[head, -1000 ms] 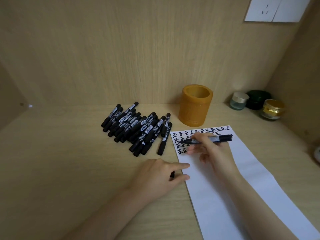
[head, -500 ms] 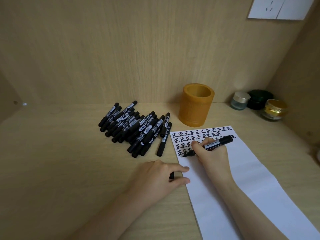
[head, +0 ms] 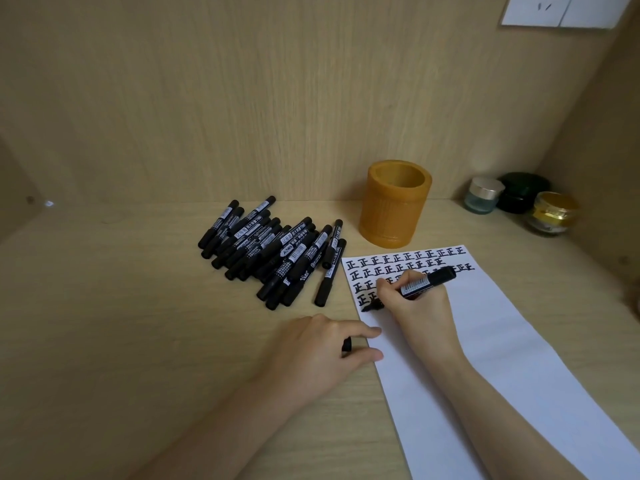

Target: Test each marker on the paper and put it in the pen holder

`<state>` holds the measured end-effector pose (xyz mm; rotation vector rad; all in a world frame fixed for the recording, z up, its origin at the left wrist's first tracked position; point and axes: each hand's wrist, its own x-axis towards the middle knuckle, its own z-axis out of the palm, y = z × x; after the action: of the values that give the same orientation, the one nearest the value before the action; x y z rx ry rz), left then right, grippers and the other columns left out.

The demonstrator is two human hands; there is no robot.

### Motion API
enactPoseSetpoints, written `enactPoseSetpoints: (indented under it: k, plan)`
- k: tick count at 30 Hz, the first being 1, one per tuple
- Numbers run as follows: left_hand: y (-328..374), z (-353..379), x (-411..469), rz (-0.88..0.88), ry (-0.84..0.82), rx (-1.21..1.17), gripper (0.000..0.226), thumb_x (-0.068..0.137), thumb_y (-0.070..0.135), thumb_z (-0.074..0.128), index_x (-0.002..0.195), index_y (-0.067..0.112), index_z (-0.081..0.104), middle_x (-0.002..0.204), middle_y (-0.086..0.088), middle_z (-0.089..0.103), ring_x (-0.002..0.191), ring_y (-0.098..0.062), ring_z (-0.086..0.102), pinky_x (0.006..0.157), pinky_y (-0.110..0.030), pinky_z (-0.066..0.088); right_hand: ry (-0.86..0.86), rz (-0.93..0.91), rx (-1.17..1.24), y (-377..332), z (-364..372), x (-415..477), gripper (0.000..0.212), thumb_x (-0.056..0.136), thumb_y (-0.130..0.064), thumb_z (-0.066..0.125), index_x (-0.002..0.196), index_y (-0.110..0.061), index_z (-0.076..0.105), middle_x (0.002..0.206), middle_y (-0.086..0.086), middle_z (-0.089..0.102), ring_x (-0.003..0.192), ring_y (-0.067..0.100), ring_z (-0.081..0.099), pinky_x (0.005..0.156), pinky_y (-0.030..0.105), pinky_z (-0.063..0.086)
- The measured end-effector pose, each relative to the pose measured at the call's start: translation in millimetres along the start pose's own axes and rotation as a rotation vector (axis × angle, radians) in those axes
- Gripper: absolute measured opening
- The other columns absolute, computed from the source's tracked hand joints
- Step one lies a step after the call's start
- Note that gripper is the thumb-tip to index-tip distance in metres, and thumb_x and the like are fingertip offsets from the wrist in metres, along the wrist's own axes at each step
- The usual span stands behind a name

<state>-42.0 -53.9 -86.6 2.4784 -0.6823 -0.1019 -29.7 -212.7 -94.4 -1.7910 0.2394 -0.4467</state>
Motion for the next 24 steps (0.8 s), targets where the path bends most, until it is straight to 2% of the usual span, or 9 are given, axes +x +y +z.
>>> enactPoseSetpoints:
  k: [5, 11, 21, 24]
  plan:
    - [0.2, 0.4, -0.7, 0.001, 0.007, -0.006, 0.036, 0.080, 0.062, 0.057, 0.114, 0.050, 0.060, 0.046, 0.008, 0.039, 0.045, -0.005, 0.041, 0.057, -0.017, 0.034, 0.037, -0.014, -0.006, -2.0, -0.8, -1.5, 0.020, 0.083, -0.011, 0.067, 0.068, -0.007, 0.054, 0.057, 0.000, 0.052, 0.051, 0.003, 0.045, 0.051, 0.013, 0.037]
    - [0.8, -0.8, -0.7, 0.006, 0.003, -0.005, 0.036, 0.080, 0.061, 0.057, 0.114, 0.049, 0.060, 0.044, 0.009, 0.038, 0.046, 0.000, 0.045, 0.053, -0.009, 0.033, 0.032, 0.000, 0.033, -0.3, -2.8, -0.1, 0.021, 0.083, -0.011, 0.067, 0.066, -0.009, 0.054, 0.053, -0.007, 0.049, 0.053, 0.003, 0.045, 0.052, 0.013, 0.036]
    - [2.8, -1.9, -1.8, -0.011, -0.006, 0.008, 0.036, 0.081, 0.061, 0.056, 0.115, 0.050, 0.059, 0.048, 0.011, 0.038, 0.044, -0.004, 0.040, 0.058, -0.017, 0.032, -0.010, -0.021, -0.004, -4.1, -3.3, -2.0, 0.022, 0.077, -0.002, 0.063, 0.060, -0.007, 0.049, 0.052, -0.004, 0.045, 0.051, 0.005, 0.040, 0.049, 0.013, 0.033]
    - [2.6, -1.7, -2.1, -0.007, -0.007, 0.009, 0.037, 0.081, 0.061, 0.055, 0.115, 0.050, 0.059, 0.050, 0.011, 0.041, 0.045, -0.004, 0.040, 0.058, -0.017, 0.032, 0.017, -0.014, 0.023, -3.4, -3.9, -1.4, 0.023, 0.079, -0.003, 0.063, 0.062, -0.010, 0.049, 0.050, -0.010, 0.044, 0.050, 0.004, 0.038, 0.049, 0.013, 0.032]
